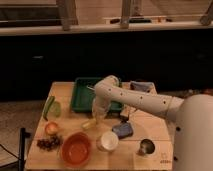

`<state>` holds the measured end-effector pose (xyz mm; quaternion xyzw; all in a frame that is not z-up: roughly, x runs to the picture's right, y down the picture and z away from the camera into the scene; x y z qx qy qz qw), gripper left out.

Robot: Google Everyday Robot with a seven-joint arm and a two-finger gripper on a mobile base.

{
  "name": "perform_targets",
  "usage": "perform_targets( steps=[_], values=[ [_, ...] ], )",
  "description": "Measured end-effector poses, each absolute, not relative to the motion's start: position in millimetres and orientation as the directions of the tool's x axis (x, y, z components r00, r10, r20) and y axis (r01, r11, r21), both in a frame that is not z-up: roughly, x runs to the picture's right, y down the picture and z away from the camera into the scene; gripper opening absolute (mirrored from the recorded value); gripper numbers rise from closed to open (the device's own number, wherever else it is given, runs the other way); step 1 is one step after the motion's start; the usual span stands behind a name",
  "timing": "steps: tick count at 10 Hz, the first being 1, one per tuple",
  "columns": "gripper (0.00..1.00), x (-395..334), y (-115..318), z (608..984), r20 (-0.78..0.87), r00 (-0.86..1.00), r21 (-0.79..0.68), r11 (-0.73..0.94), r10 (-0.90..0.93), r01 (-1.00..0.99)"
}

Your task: Place banana in table surface

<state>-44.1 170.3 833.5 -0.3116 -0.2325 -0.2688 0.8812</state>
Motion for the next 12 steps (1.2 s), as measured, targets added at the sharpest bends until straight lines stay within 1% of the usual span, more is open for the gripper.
perform_targets(
  steps=[3, 4, 5, 7, 10, 11, 12],
  values=[
    [0.01, -37.0, 174.5, 844.1, 0.573, 0.759, -0.444, 0.661, -0.310, 0.605],
    [0.08, -35.9, 175.2, 847.6, 0.572, 0.763, -0.448, 0.664, -0.302, 0.599],
    [0.22, -33.8, 176.1, 852.5, 0.568, 0.769, -0.456, 0.666, -0.292, 0.590],
    [0.39, -32.4, 177.2, 857.3, 0.566, 0.775, -0.464, 0.668, -0.282, 0.582],
    [0.70, -29.9, 177.9, 857.8, 0.565, 0.779, -0.471, 0.668, -0.272, 0.575],
    [0.77, -29.9, 178.0, 857.5, 0.565, 0.779, -0.472, 0.668, -0.271, 0.575],
    [0.80, -29.2, 178.1, 856.8, 0.565, 0.780, -0.473, 0.668, -0.270, 0.574]
  ],
)
